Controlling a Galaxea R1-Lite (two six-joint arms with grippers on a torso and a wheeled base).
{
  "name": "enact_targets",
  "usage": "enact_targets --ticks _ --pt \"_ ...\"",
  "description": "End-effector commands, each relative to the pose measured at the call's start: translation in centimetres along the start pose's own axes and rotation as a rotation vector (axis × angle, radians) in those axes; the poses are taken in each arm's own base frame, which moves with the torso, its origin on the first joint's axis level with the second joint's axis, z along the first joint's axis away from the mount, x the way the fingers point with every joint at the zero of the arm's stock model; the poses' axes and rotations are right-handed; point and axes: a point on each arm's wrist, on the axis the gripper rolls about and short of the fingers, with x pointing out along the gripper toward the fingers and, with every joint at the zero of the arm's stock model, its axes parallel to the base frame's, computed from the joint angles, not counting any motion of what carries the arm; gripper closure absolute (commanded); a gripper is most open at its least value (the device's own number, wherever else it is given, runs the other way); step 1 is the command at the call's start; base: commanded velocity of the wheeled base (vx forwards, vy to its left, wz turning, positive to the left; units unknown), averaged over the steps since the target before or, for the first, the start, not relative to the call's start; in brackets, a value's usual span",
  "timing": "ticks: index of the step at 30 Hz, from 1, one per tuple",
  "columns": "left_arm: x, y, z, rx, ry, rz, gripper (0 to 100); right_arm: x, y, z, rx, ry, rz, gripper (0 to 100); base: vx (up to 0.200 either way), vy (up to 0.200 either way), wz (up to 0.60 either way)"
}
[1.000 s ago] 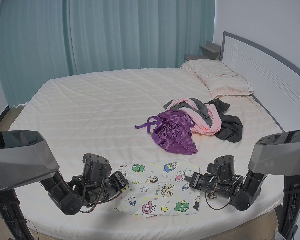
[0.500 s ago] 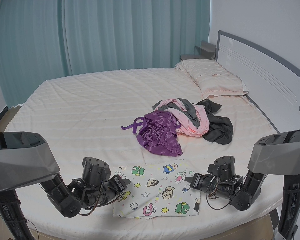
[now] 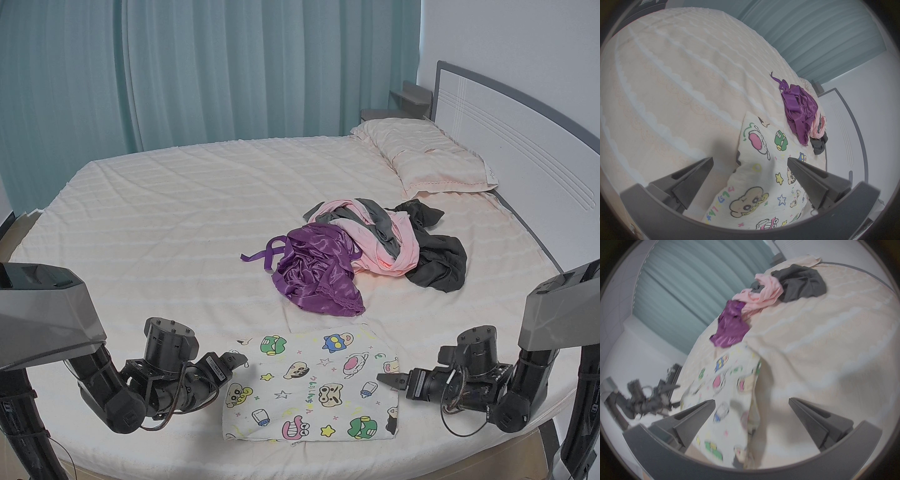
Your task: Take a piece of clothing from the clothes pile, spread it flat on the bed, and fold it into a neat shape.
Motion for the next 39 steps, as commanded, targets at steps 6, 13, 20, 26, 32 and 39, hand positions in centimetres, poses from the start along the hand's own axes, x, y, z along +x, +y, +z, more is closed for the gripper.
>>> enact_targets --ticks 6,13,20,26,32,39 --pt "-0.3 0.7 0.9 -0.033 0.017 -0.018 0 -3.4 -0.2 -3.0 -0.128 0.163 0.102 0 0.0 0.0 0.0" --pt "-0.2 0.8 0.8 -0.032 0.021 -0.015 0 -2.4 0.0 -4.9 -0.163 0.209 0.124 100 0.0 0.0 0.0" --pt "-0.2 0.8 0.8 -0.032 0.021 -0.014 0 -2.4 0.0 -5.0 -0.167 0.214 0.121 100 0.0 0.0 0.0" --pt "-0.3 0.7 0.8 -0.031 0.02 -0.018 0 -3.6 -0.4 -5.3 -0.175 0.232 0.098 100 0.0 0.0 0.0" --pt "-0.3 0.6 0.8 -0.025 0.011 -0.02 0 -4.6 -1.0 -5.0 -0.214 0.224 0.08 100 0.0 0.0 0.0" --pt "-1.1 -0.2 1.1 -0.025 -0.007 -0.059 0 -4.6 -1.2 -5.3 -0.243 0.242 0.075 100 0.0 0.0 0.0"
